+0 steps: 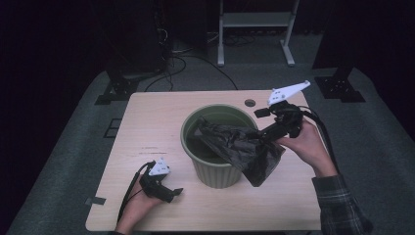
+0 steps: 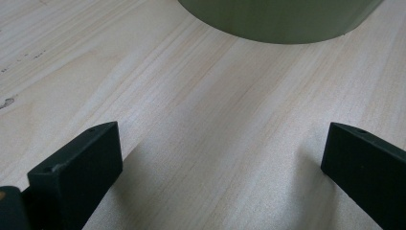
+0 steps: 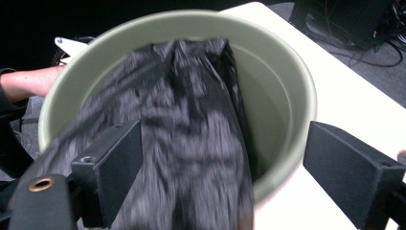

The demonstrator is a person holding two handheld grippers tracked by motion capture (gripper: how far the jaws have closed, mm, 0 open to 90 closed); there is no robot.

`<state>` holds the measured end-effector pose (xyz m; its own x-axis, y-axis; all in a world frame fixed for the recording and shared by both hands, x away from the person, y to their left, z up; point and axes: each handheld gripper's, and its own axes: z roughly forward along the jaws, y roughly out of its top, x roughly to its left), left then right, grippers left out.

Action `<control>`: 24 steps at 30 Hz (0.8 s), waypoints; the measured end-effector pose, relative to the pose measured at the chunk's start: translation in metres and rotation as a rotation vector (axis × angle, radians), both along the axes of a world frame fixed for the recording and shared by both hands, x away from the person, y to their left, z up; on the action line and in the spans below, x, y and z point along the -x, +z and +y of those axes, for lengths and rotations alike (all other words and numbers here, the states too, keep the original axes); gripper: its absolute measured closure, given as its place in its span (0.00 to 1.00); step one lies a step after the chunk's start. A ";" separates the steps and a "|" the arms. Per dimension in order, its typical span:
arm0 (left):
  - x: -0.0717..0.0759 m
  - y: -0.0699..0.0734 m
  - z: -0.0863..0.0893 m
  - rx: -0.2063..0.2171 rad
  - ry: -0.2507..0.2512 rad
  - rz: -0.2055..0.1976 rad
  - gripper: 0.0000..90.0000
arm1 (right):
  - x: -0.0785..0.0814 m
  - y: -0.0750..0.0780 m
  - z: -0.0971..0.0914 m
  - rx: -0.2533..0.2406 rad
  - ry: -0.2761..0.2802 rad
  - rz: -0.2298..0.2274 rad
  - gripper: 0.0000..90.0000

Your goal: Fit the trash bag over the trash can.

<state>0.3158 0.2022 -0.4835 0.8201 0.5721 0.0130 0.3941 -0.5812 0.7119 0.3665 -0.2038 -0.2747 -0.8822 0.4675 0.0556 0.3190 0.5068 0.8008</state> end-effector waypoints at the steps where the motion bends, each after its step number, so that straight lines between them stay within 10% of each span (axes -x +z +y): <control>1: 0.000 0.000 0.000 0.001 0.000 0.000 0.00 | 0.002 -0.002 -0.006 -0.007 0.002 0.006 0.18; 14: 0.000 0.000 0.000 0.001 0.004 0.000 0.00 | 0.024 -0.039 -0.063 -0.062 -0.026 0.113 0.35; 21: 0.000 0.002 0.001 0.016 0.001 0.022 0.00 | 0.025 -0.053 -0.070 -0.095 0.023 0.153 0.94; 24: 0.000 0.005 0.000 0.018 -0.016 0.033 0.00 | 0.025 -0.052 -0.070 -0.102 0.021 0.136 1.00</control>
